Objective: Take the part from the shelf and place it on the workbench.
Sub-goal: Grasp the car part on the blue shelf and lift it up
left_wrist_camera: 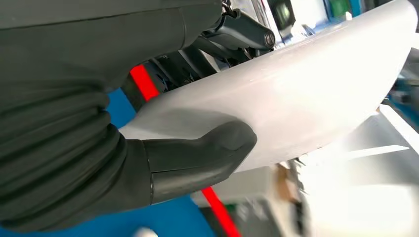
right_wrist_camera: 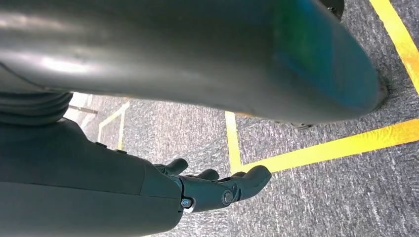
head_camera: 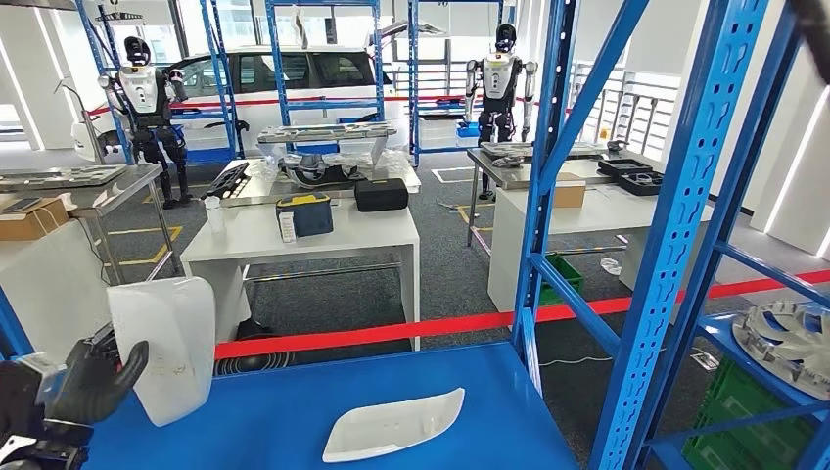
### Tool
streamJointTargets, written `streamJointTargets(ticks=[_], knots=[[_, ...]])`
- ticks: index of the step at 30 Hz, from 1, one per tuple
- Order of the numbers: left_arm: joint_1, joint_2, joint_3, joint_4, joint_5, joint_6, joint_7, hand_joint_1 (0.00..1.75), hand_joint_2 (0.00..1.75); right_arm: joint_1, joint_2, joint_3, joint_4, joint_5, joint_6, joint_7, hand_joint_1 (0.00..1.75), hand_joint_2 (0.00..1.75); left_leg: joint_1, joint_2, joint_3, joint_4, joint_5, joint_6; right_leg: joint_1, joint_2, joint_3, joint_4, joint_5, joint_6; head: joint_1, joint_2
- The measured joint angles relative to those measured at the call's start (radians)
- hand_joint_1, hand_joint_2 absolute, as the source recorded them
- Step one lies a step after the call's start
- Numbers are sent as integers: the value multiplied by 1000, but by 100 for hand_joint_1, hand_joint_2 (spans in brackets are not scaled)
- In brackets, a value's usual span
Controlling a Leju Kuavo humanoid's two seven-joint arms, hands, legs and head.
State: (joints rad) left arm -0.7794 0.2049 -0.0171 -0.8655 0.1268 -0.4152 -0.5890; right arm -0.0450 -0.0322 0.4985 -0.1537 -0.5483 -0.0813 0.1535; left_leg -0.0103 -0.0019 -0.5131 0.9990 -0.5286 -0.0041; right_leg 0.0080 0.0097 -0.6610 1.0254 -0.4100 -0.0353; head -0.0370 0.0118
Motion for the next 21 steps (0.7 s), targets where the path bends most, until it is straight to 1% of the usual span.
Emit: streamJointTargets(ticks=[2, 4, 6, 7, 8, 9, 10, 11, 12, 13, 14, 15, 16, 17, 18, 19, 21], knots=[[11, -1, 0, -31, 168, -71, 43, 175, 175, 0, 5, -1, 0, -15, -8, 0, 0, 0, -3, 0, -1, 3, -1, 3, -2, 0, 0, -1, 1, 3, 0, 0], [23, -4, -1, -65, 353, -151, 105, 175, 175, 1, 12, -2, 0, -28, -13, 3, 0, 0, -7, 0, -3, 5, -2, 8, -4, 0, 1, -3, 3, 8, 0, 0], [31, -15, -1, -92, 530, -229, 174, 175, 175, 2, 16, -3, 0, -34, -14, 7, 0, 0, -3, 2, 3, -3, 8, 14, -4, 0, 1, -3, 4, 13, 0, 0], [34, -25, -2, -105, 610, -260, 206, 175, 175, 2, 17, -4, 0, -37, -14, 8, 0, 0, 0, 3, 6, -9, 16, 17, -3, 0, -4, 6, -5, 17, 0, 0], [38, -37, -4, -118, 675, -282, 234, 175, 175, 2, 19, -4, 0, -41, -15, 6, 0, 0, 4, 5, 10, -16, 23, 21, -3, -1, -16, 34, -25, 21, 0, 0], [44, -49, -7, -132, 727, -296, 259, 175, 175, 2, 19, -4, 0, -45, -16, 3, 0, 0, 8, 6, 12, -20, 27, 23, -5, -1, -36, 83, -56, 26, 1, 0], [51, -60, -11, -144, 773, -306, 283, 175, 175, 2, 20, -5, 0, -51, -17, 1, 0, 0, 8, 7, 11, -21, 29, 25, -8, -1, -63, 150, -90, 30, 1, 0], [60, -71, -17, -154, 812, -314, 306, 175, 175, 3, 21, -6, 0, -57, -19, -1, 0, 0, 8, 9, 10, -19, 29, 25, -11, -2, -92, 220, -118, 35, 1, 0], [69, -81, -23, -163, 847, -322, 325, 175, 175, 5, 21, -8, 0, -62, -21, -2, 0, 0, 9, 10, 8, -17, 28, 25, -15, -2, -111, 268, -131, 40, 1, 0], [77, -90, -30, -170, 879, -331, 342, 175, 175, 6, 21, -10, 0, -67, -24, -3, 0, 0, 11, 10, 6, -13, 27, 23, -19, -3, -115, 282, -126, 44, 1, 0], [84, -99, -35, -177, 901, -337, 354, 175, 175, 8, 21, -12, 0, -70, -26, -5, 0, 0, 15, 10, 4, -8, 25, 20, -23, -4, -97, 252, -104, 49, 1, 0], [89, -107, -40, -184, 915, -342, 361, 175, 175, 8, 20, -15, 0, -72, -28, -7, 0, 0, 19, 10, 0, 0, 21, 15, -28, -6, -61, 189, -74, 54, 1, 0], [91, -114, -43, -191, 922, -345, 365, 175, 175, 8, 20, -17, 0, -73, -28, -8, 0, 0, 22, 10, -6, 9, 16, 8, -30, -7, -21, 122, -56, 58, 1, 0], [92, -119, -45, -197, 924, -346, 367, 175, 175, 7, 20, -20, 0, -74, -29, -11, 0, 0, 23, 10, -13, 17, 11, 1, -30, -6, 7, 73, -42, 56, 1, 0], [93, -122, -46, -203, 926, -347, 369, 175, 175, 7, 21, -23, 0, -74, -29, -12, 0, 0, 22, 10, -18, 25, 7, -6, -30, -5, 23, 44, -42, 53, 1, 0], [94, -124, -46, -208, 928, -347, 370, 175, 175, 7, 22, -25, 0, -75, -30, -13, 0, 0, 20, 9, -22, 30, 6, -12, -28, -3, 24, 41, -48, 46, 1, 0], [96, -127, -48, -216, 933, -347, 370, 175, 175, 8, 22, -28, 0, -78, -31, -14, 0, 0, 20, 8, -24, 35, 6, -24, -29, -1, 17, 39, -47, 30, 0, 0]])
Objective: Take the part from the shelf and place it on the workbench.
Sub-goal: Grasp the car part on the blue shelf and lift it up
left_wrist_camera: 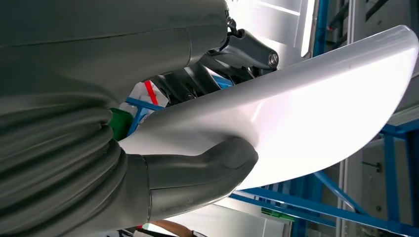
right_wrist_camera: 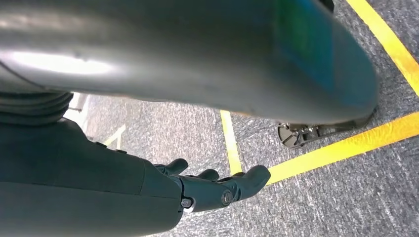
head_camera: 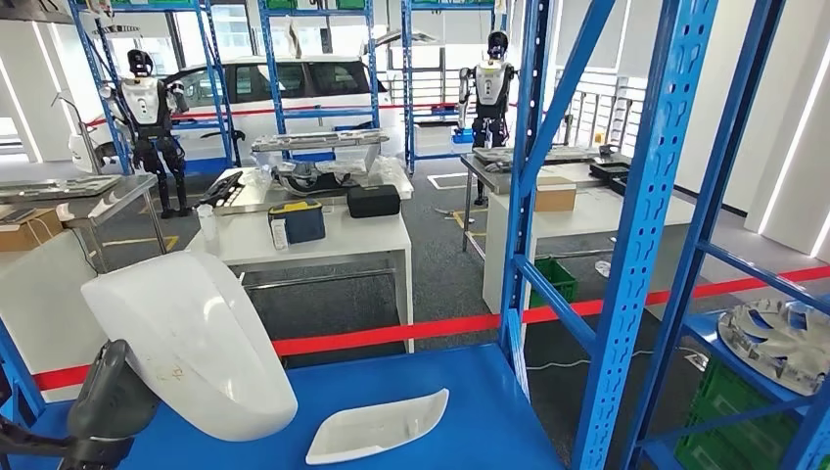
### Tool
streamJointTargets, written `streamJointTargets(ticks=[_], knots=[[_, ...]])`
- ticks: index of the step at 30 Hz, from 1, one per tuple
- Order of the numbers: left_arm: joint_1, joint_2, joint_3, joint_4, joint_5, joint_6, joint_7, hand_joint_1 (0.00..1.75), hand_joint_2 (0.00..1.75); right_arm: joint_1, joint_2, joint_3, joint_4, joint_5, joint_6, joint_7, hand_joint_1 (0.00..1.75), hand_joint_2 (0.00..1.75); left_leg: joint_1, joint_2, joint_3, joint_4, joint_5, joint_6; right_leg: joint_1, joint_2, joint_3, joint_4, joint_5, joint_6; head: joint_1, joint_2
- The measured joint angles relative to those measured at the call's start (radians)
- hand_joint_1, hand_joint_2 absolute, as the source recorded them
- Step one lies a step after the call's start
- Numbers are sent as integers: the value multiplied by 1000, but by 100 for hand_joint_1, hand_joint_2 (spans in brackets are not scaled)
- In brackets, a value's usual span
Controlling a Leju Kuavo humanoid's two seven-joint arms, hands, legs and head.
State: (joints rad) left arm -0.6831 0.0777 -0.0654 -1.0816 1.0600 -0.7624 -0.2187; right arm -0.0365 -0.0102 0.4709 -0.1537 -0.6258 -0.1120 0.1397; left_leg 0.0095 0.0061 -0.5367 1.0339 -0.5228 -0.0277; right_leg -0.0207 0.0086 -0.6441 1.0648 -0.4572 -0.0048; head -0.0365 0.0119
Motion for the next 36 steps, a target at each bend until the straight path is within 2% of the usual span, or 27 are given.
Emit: streamJointTargets(ticks=[2, 5, 6, 7, 8, 9, 11, 12, 13, 15, 16, 17, 18, 20, 21, 22, 23, 24, 25, 26, 27, 28, 29, 31, 32, 33, 36], knots=[[4, -3, -3, -5, 13, -5, 1, 175, 175, 0, 0, -2, 0, -4, 0, 1, 0, 0, 3, -1, -14, 27, -27, -10, -1, -1, -5, -4, 8, -16, 0, 0], [20, -12, -10, -11, 44, -19, 4, 175, 175, 0, 0, -6, 0, -9, 4, 10, 0, 0, 3, -2, -76, 189, -129, -17, 0, -3, -18, -10, 23, -31, -1, 0], [31, -15, -11, -15, 50, -21, 4, 175, 175, 1, 0, -7, 0, -9, 6, 13, 0, 0, 4, -2, -93, 241, -152, -18, 1, -3, -24, -10, 29, -32, -2, 0], [45, -18, -12, -20, 55, -22, 3, 175, 175, 1, 0, -7, 0, -7, 9, 15, 0, 0, 4, -2, -96, 264, -155, -17, 2, -2, -32, -9, 35, -33, -2, 0], [59, -21, -12, -27, 58, -23, 2, 175, 175, 1, 0, -7, 0, -4, 12, 15, 0, 0, 3, -2, -81, 250, -141, -14, 4, -2, -40, -9, 42, -32, -2, 0], [70, -22, -12, -35, 61, -23, 1, 175, 175, 1, 0, -7, 0, -1, 15, 13, 0, 0, 3, -2, -49, 202, -114, -10, 5, -1, -49, -9, 51, -31, -2, 0], [85, -22, -12, -55, 67, -26, 1, 175, 175, 1, -1, -7, 0, 6, 18, 5, 0, 0, 0, -3, 33, 66, -69, -2, 7, 0, -62, -10, 68, -24, -1, 0], [92, -22, -12, -64, 72, -28, 2, 175, 175, 2, -2, -7, 0, 9, 20, -1, 0, 0, -3, -3, 56, 18, -56, 1, 7, 0, -65, -12, 77, -18, -1, 0], [99, -21, -11, -72, 77, -30, 5, 175, 175, 2, -3, -7, 0, 12, 23, -8, 0, 0, -7, -4, 65, -7, -51, 4, 6, 0, -65, -16, 87, -10, -1, 0], [115, -21, -11, -80, 86, -33, 13, 175, 175, 3, -5, -6, 0, 15, 32, -19, 0, 0, -14, -6, 51, -17, -33, 17, 2, 0, -65, -30, 108, 6, -1, 0], [121, -22, -11, -82, 89, -34, 17, 175, 175, 4, -5, -6, 0, 17, 35, -22, 0, 0, -14, -4, 44, -20, -22, 26, 0, -1, -69, -33, 107, 13, -1, 0], [128, -23, -11, -83, 91, -35, 20, 175, 175, 5, -5, -4, 0, 21, 38, -24, 0, 0, -13, -3, 36, -23, -9, 35, 0, -1, -76, -22, 85, 18, 0, 0], [135, -23, -11, -84, 92, -37, 20, 175, 175, 5, -6, -2, 0, 26, 42, -25, 0, 0, -11, -2, 24, -26, 6, 43, -1, -2, -88, 9, 43, 21, 0, 0], [156, -22, -8, -84, 92, -41, 16, 175, 175, 4, -6, 5, 0, 41, 50, -26, 0, 0, -12, -2, -4, -25, 31, 52, 1, -3, -117, 126, -69, 25, 1, 0], [170, -18, -4, -85, 92, -44, 14, 175, 175, 3, -6, 9, 0, 49, 53, -27, 0, 0, -13, -1, -21, -24, 43, 53, 2, -4, -127, 189, -104, 26, 1, 0], [186, -14, 1, -88, 92, -47, 13, 175, 175, 2, -7, 14, 0, 55, 55, -29, 0, 0, -15, 0, -37, -22, 54, 53, 4, -3, -126, 234, -114, 25, 1, 0], [205, -10, 7, -93, 91, -50, 14, 175, 175, 2, -8, 19, 0, 59, 56, -30, 0, 0, -16, 1, -54, -18, 64, 52, 6, -4, -109, 250, -102, 24, 1, 0], [223, -4, 13, -98, 91, -54, 17, 175, 175, 1, -9, 23, 0, 61, 56, -31, 0, 0, -17, 2, -70, -14, 73, 51, 9, -4, -75, 230, -79, 20, 1, 0], [237, -1, 17, -104, 91, -56, 22, 175, 175, 1, -10, 26, 0, 62, 56, -32, 0, 0, -17, 3, -85, -8, 80, 48, 12, -4, -24, 178, -59, 16, 1, 0], [247, 2, 20, -108, 91, -58, 29, 175, 175, 0, -11, 27, 0, 61, 56, -33, 0, 0, -18, 4, -97, -1, 86, 45, 16, -4, 35, 105, -59, 10, 1, 0], [252, 3, 21, -111, 91, -59, 34, 175, 175, -1, -13, 27, 0, 60, 56, -33, 0, 0, -18, 3, -105, 3, 92, 41, 19, -4, 81, 43, -67, 3, 1, 0], [254, 4, 21, -112, 91, -59, 38, 175, 175, -2, -14, 28, 0, 58, 57, -34, 0, 0, -18, 3, -110, 6, 98, 37, 23, -4, 111, -5, -80, -4, 1, 0], [254, 4, 21, -112, 91, -59, 41, 175, 175, -3, -15, 28, 0, 56, 57, -35, 0, 0, -17, 3, -112, 6, 105, 31, 26, -3, 121, -28, -89, -10, 1, 0], [255, 3, 21, -111, 92, -60, 45, 175, 175, -4, -15, 28, 0, 50, 57, -34, 0, 0, -14, 0, -115, 4, 115, 18, 25, -4, 112, -38, -73, -23, 1, 0], [255, 2, 21, -110, 92, -62, 47, 175, 175, -4, -15, 27, 0, 46, 58, -32, 0, 0, -13, -2, -121, 12, 102, 12, 23, -6, 107, -42, -62, -31, 1, 0], [253, 2, 21, -107, 94, -63, 51, 175, 175, -4, -15, 27, 0, 42, 58, -30, 0, 0, -12, -4, -131, 36, 72, 6, 20, -8, 100, -46, -49, -37, 1, 0], [238, -6, 17, -85, 98, -69, 65, 175, 175, -4, -14, 27, 0, 26, 56, -16, 0, 0, -4, -5, -172, 196, -58, -9, 18, -10, 65, -48, -15, -42, 0, 0]])
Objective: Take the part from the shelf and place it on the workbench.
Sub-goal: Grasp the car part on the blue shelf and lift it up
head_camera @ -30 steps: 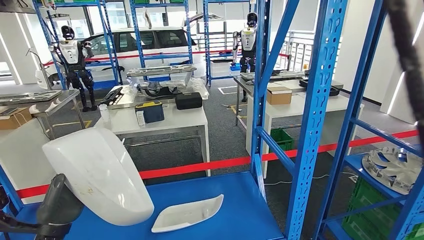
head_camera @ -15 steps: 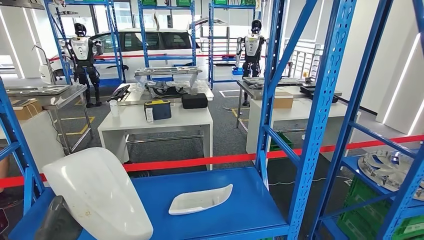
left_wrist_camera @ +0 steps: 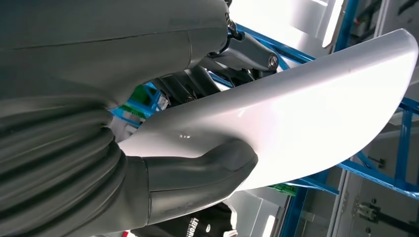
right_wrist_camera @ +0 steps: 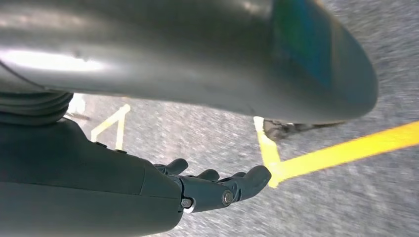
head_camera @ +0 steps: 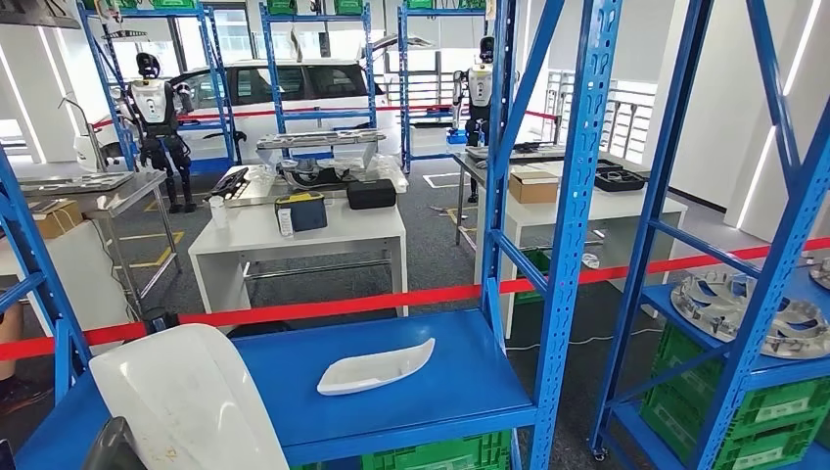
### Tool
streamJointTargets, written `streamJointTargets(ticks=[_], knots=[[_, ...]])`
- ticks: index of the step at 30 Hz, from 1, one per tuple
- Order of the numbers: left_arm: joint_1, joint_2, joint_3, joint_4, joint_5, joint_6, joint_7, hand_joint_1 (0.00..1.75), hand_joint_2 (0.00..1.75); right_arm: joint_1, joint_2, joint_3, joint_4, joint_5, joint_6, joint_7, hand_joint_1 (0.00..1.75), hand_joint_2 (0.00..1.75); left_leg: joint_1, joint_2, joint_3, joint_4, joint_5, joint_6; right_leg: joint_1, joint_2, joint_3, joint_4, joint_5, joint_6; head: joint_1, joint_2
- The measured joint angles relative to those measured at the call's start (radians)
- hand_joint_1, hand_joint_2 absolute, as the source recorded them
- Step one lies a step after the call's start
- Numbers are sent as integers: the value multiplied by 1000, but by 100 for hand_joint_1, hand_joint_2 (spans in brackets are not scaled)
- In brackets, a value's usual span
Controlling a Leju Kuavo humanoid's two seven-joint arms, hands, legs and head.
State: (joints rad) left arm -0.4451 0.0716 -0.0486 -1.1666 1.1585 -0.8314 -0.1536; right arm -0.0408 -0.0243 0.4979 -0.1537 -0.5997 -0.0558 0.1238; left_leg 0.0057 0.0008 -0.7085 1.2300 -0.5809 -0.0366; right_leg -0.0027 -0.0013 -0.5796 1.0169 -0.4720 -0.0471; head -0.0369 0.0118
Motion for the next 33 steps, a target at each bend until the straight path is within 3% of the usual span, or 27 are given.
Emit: streamJointTargets(ticks=[1, 3, 4, 5, 7, 8, 10, 11, 12, 13, 15, 16, 17, 18, 19, 20, 21, 23, 24, 26, 27, 28, 30, 31, 32, 33], knots=[[-5, -6, -3, 12, 1, -2, 3, 175, 175, 0, 0, 0, 0, -4, -1, 5, 0, 0, 3, 0, -3, 48, -15, -4, -1, -1, -15, 1, 12, 2, 0, 0], [-13, -16, -9, 31, -1, -5, 4, 175, 175, 0, 1, -1, 0, -8, -1, 10, 0, 0, 11, 0, 30, 61, 17, -11, -4, -1, -47, 6, 34, 8, 0, 0], [-15, -20, -11, 37, -2, -6, 1, 175, 175, 0, 2, -1, 0, -9, -2, 11, 0, 0, 15, 0, 71, 19, 43, -14, -6, -1, -62, 9, 44, 13, 0, 0], [-19, -24, -12, 42, -4, -6, -3, 175, 175, 1, 2, -1, 0, -9, -2, 11, 0, 0, 18, -1, 122, -47, 52, -17, -7, 0, -75, 14, 53, 19, 0, 0], [-25, -30, -14, 50, -7, -8, -10, 175, 175, 2, 4, -1, 0, -9, -2, 6, 0, 0, 16, -4, 202, -168, 39, -10, -8, 3, -92, 19, 71, 33, 1, 0], [-27, -33, -14, 54, -7, -9, -12, 175, 175, 3, 4, -1, 0, -8, -2, 1, 0, 0, 11, -6, 217, -200, 28, -2, -8, 4, -95, 17, 82, 41, 1, 0], [-26, -36, -14, 62, -8, -10, -15, 175, 175, 7, 6, -1, 0, -7, -1, -12, 0, 0, 5, -4, 204, -211, 41, 20, -13, 5, -99, 9, 101, 55, 1, 0], [-25, -37, -14, 65, -9, -10, -16, 175, 175, 10, 7, -1, 0, -6, 0, -18, 0, 0, 4, -2, 197, -212, 52, 31, -16, 5, -105, 13, 91, 61, 1, 0], [-25, -39, -14, 67, -12, -11, -17, 175, 175, 13, 8, -1, 0, -4, 1, -23, 0, 0, 4, 0, 187, -213, 65, 41, -18, 5, -115, 34, 61, 65, 1, 0], [-23, -41, -14, 69, -15, -12, -18, 175, 175, 15, 11, -1, 0, -1, 2, -28, 0, 0, 5, 2, 174, -214, 79, 49, -18, 5, -130, 77, 12, 67, 2, 0], [-17, -45, -13, 70, -24, -13, -16, 175, 175, 16, 15, 0, 0, 4, 6, -34, 0, 0, 2, 2, 142, -213, 105, 57, -16, 5, -161, 205, -93, 66, 2, 0], [-13, -47, -13, 71, -27, -13, -13, 175, 175, 16, 16, 0, 0, 6, 9, -37, 0, 0, 0, 2, 125, -212, 118, 58, -14, 5, -169, 264, -118, 65, 3, 0], [-9, -49, -13, 72, -30, -13, -10, 175, 175, 15, 16, 0, 0, 7, 11, -38, 0, 0, -2, 3, 107, -210, 130, 58, -11, 5, -163, 299, -117, 62, 3, 0], [-5, -50, -13, 73, -33, -13, -6, 175, 175, 15, 17, 0, 0, 8, 14, -39, 0, 0, -4, 3, 89, -207, 141, 57, -8, 5, -141, 300, -98, 59, 3, 0], [-4, -50, -13, 74, -35, -13, -3, 175, 175, 15, 17, 1, 0, 9, 16, -39, 0, 0, -4, 3, 72, -203, 152, 55, -5, 5, -100, 267, -71, 54, 3, 0], [-3, -51, -13, 75, -37, -13, 0, 175, 175, 14, 17, 1, 0, 10, 17, -39, 0, 0, -5, 3, 58, -198, 162, 53, -2, 5, -45, 205, -56, 49, 3, 0], [-4, -51, -13, 75, -38, -14, 1, 175, 175, 13, 17, 2, 0, 11, 18, -40, 0, 0, -6, 3, 47, -194, 170, 49, 2, 5, 13, 127, -58, 44, 3, 0], [-5, -50, -13, 76, -37, -14, 4, 175, 175, 11, 20, 4, 0, 12, 18, -40, 0, 0, -7, 5, 37, -193, 189, 39, 8, 5, 83, 21, -83, 38, 3, 0], [-5, -50, -13, 77, -37, -15, 5, 175, 175, 11, 21, 6, 0, 12, 18, -40, 0, 0, -7, 5, 35, -196, 199, 33, 10, 5, 90, 1, -87, 35, 3, 0], [-5, -50, -13, 79, -37, -15, 7, 175, 175, 12, 26, 7, 0, 12, 18, -40, 0, 0, -5, 4, 29, -199, 206, 21, 8, 2, 75, -3, -67, 26, 2, 0], [-5, -49, -13, 80, -37, -15, 7, 175, 175, 12, 27, 7, 0, 12, 18, -40, 0, 0, -4, 2, 21, -186, 185, 15, 5, 0, 64, -6, -55, 19, 2, 0], [-5, -47, -13, 81, -36, -15, 7, 175, 175, 12, 30, 7, 0, 12, 18, -40, 0, 0, -3, 1, 10, -154, 144, 9, 3, -2, 51, -8, -42, 12, 1, 0], [-4, -42, -12, 84, -33, -16, 7, 175, 175, 12, 34, 8, 0, 13, 23, -41, 0, 0, 0, 0, -17, -37, 39, -2, 2, -3, 22, -7, -17, 6, 0, 0], [-3, -39, -11, 85, -31, -16, 7, 175, 175, 13, 36, 8, 0, 14, 27, -41, 0, 0, 1, 0, -25, 28, 9, -6, 2, -4, 6, -7, -3, 7, 0, 0], [-2, -37, -11, 88, -28, -16, 7, 175, 175, 14, 39, 9, 0, 15, 31, -42, 0, 0, 2, 0, -25, 74, 4, -9, 2, -4, -10, -6, 10, 8, 0, 0], [0, -34, -10, 90, -26, -17, 7, 175, 175, 15, 40, 11, 0, 17, 34, -42, 0, 0, 3, 0, -11, 90, 24, -11, 2, -5, -27, -4, 24, 10, 0, 0]])
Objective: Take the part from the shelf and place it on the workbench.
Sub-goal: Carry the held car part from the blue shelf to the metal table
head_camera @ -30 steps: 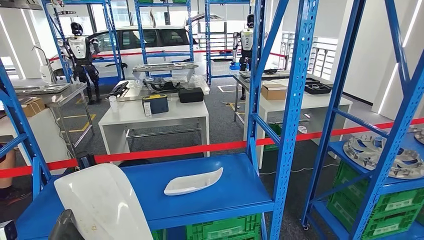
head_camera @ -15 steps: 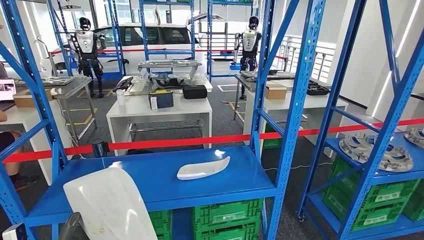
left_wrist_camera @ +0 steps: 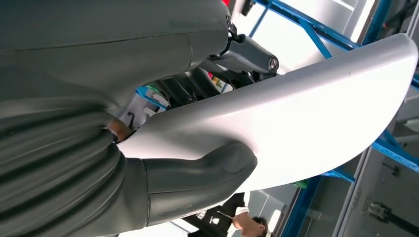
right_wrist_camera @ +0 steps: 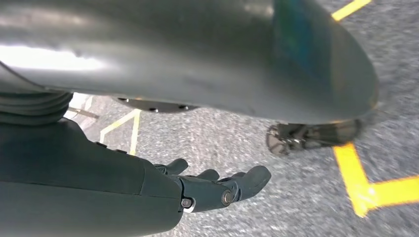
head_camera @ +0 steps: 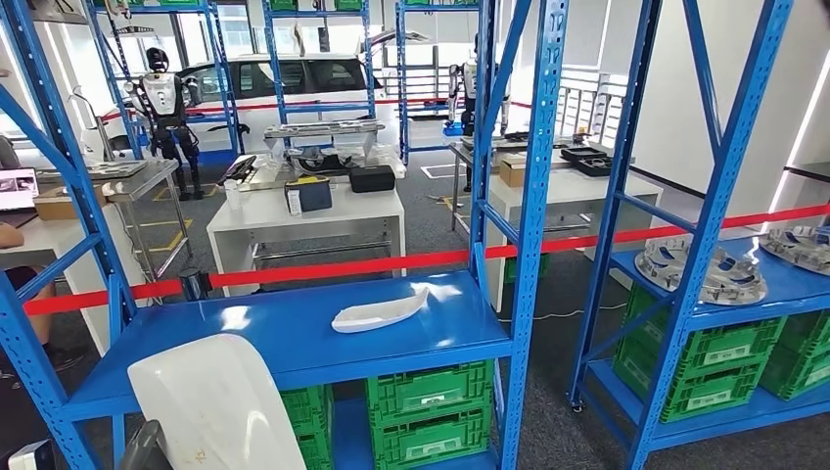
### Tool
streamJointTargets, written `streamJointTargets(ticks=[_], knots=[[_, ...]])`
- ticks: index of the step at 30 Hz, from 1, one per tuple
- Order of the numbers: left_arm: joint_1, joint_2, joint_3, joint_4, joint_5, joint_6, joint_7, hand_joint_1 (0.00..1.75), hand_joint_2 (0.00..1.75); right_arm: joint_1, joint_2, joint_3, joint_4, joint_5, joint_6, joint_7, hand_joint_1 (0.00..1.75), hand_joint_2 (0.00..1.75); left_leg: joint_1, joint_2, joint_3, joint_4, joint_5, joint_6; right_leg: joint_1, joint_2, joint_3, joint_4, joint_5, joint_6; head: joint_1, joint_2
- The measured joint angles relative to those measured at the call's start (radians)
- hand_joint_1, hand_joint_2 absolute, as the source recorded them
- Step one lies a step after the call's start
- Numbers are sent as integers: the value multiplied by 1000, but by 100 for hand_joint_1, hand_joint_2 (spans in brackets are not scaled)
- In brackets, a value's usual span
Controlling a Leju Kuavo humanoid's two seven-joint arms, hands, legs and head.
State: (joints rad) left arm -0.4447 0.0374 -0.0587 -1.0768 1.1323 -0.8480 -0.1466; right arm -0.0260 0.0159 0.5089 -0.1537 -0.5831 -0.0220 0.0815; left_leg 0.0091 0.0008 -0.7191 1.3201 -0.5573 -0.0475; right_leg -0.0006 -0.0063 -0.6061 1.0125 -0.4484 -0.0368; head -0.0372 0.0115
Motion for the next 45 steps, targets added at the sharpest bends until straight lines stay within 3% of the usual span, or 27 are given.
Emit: streamJointTargets(ticks=[2, 4, 6, 8, 9, 11, 13, 14, 15, 17, 19, 20, 22, 24, 26, 28, 29, 31, 33, 35, 36, 38, 39, 40, 43, 44, 45], knots=[[3, 4, 1, 2, 3, -1, 0, 175, 175, 1, 2, 5, 0, 3, 5, -1, 0, 0, 3, 0, 79, -69, 49, 0, 0, -1, -32, 4, 24, 7, 0, 0], [4, 5, 2, 2, 5, -1, 0, 175, 175, 2, 4, 9, 0, 5, 10, -2, 0, 0, 1, -2, 192, -219, 34, 7, 1, -2, -53, 10, 44, 16, 0, 0], [5, 6, 4, 1, 6, -2, 0, 175, 175, 3, 4, 11, 0, 6, 15, -4, 0, 0, -6, -4, 241, -306, 4, 23, 1, -1, -61, 10, 64, 27, 1, 0], [9, 7, 6, 2, 7, -2, 0, 175, 175, 7, 5, 13, 0, 6, 18, -5, 0, 0, -9, -1, 226, -315, 19, 45, -3, -1, -69, 6, 76, 41, 1, 0], [10, 7, 6, 2, 7, -2, 1, 175, 175, 9, 5, 13, 0, 6, 18, -5, 0, 0, -9, 0, 216, -316, 31, 56, -5, 0, -78, 18, 56, 47, 1, 0], [10, 8, 6, 3, 7, -2, 1, 175, 175, 12, 6, 14, 0, 6, 18, -6, 0, 0, -7, 3, 189, -317, 60, 71, -8, 2, -108, 98, -37, 56, 2, 0], [12, 8, 6, 3, 6, -2, 1, 175, 175, 12, 7, 14, 0, 6, 18, -7, 0, 0, -9, 3, 154, -315, 87, 75, -8, 4, -135, 230, -127, 60, 3, 0], [14, 8, 6, 3, 6, -2, 1, 175, 175, 11, 7, 15, 0, 6, 18, -8, 0, 0, -11, 4, 136, -313, 100, 75, -7, 4, -137, 280, -139, 59, 3, 0], [17, 8, 6, 3, 6, -2, 1, 175, 175, 11, 7, 15, 0, 6, 18, -10, 0, 0, -12, 4, 117, -310, 112, 74, -6, 5, -126, 303, -127, 58, 3, 0], [22, 9, 7, 3, 6, -2, 1, 175, 175, 11, 7, 15, 0, 6, 19, -13, 0, 0, -12, 5, 82, -301, 134, 71, -4, 5, -49, 243, -77, 51, 4, 0], [24, 10, 7, 2, 6, -2, 2, 175, 175, 9, 6, 15, 0, 7, 20, -16, 0, 0, -13, 5, 56, -292, 153, 63, 2, 5, 65, 96, -81, 41, 4, 0], [24, 12, 8, 1, 6, -2, 2, 175, 175, 8, 6, 15, 0, 7, 21, -17, 0, 0, -13, 5, 51, -291, 162, 58, 5, 6, 102, 39, -95, 37, 3, 0], [24, 15, 8, 2, 8, -2, 3, 175, 175, 8, 6, 15, 0, 8, 26, -18, 0, 0, -12, 6, 47, -296, 183, 46, 10, 7, 121, -8, -105, 28, 3, 0], [24, 19, 9, 4, 11, -1, 3, 175, 175, 9, 7, 17, 0, 9, 34, -17, 0, 0, -10, 4, 38, -293, 180, 34, 6, 3, 104, -11, -82, 14, 4, -1], [23, 24, 9, 7, 16, -1, 4, 175, 175, 9, 8, 18, 0, 9, 38, -18, 0, 0, -7, 1, 17, -233, 102, 23, 2, -1, 80, -17, -55, 1, 3, -1], [23, 28, 9, 10, 19, -1, 4, 175, 175, 10, 7, 20, 0, 9, 39, -18, 0, 0, -4, 1, -6, -108, 3, 13, 2, -2, 50, -16, -29, -3, 3, -1], [24, 30, 9, 12, 20, -1, 4, 175, 175, 10, 7, 21, 0, 9, 40, -18, 0, 0, -2, 0, -11, -50, -18, 9, 2, -2, 34, -14, -16, -2, 2, -1], [24, 31, 10, 17, 22, 0, 1, 175, 175, 10, 7, 23, 0, 13, 46, -20, 0, 0, 2, 1, 15, -11, 10, 4, 2, -3, -1, -8, 8, 2, 2, -1], [24, 33, 11, 17, 24, 0, -5, 175, 175, 10, 6, 27, 0, 18, 52, -24, 0, 0, 8, 0, 105, -103, 46, 2, 1, -4, -34, 1, 30, 9, 2, -1], [26, 36, 15, 8, 24, 1, -11, 175, 175, 10, 4, 32, -1, 20, 55, -34, 0, 0, 5, -2, 210, -248, 23, 9, 2, -3, -55, 8, 50, 20, 2, -1], [29, 37, 18, 2, 24, 2, -13, 175, 175, 10, 2, 34, -1, 20, 55, -39, 0, 0, 2, -3, 235, -293, 8, 15, 1, -3, -60, 8, 61, 26, 3, -1], [36, 40, 25, -8, 23, 2, -16, 175, 175, 12, 0, 36, -1, 19, 56, -46, 0, 0, -4, -1, 230, -316, 13, 35, -3, -2, -67, 2, 82, 39, 3, -1], [39, 42, 27, -11, 23, 3, -17, 175, 175, 14, -1, 38, -1, 19, 56, -48, 0, 0, -4, 1, 222, -318, 24, 45, -5, -1, -74, 5, 76, 46, 3, -1], [43, 43, 30, -14, 22, 3, -17, 175, 175, 16, -1, 38, -1, 19, 56, -49, 0, 0, -3, 3, 211, -319, 37, 55, -7, 1, -84, 23, 51, 52, 3, -1], [48, 45, 32, -23, 17, 4, -18, 175, 175, 19, -1, 40, -1, 18, 56, -50, 0, 0, -3, 3, 168, -319, 73, 72, -9, 3, -128, 182, -96, 65, 4, -1], [50, 46, 33, -24, 14, 5, -19, 175, 175, 19, -1, 40, -1, 17, 56, -50, 0, 0, -4, 3, 152, -319, 85, 72, -9, 4, -138, 245, -119, 67, 4, -1], [53, 47, 33, -23, 11, 7, -19, 175, 175, 18, -1, 40, -1, 15, 55, -48, 0, 0, -5, 3, 135, -317, 96, 72, -9, 4, -141, 292, -114, 67, 4, -1]])
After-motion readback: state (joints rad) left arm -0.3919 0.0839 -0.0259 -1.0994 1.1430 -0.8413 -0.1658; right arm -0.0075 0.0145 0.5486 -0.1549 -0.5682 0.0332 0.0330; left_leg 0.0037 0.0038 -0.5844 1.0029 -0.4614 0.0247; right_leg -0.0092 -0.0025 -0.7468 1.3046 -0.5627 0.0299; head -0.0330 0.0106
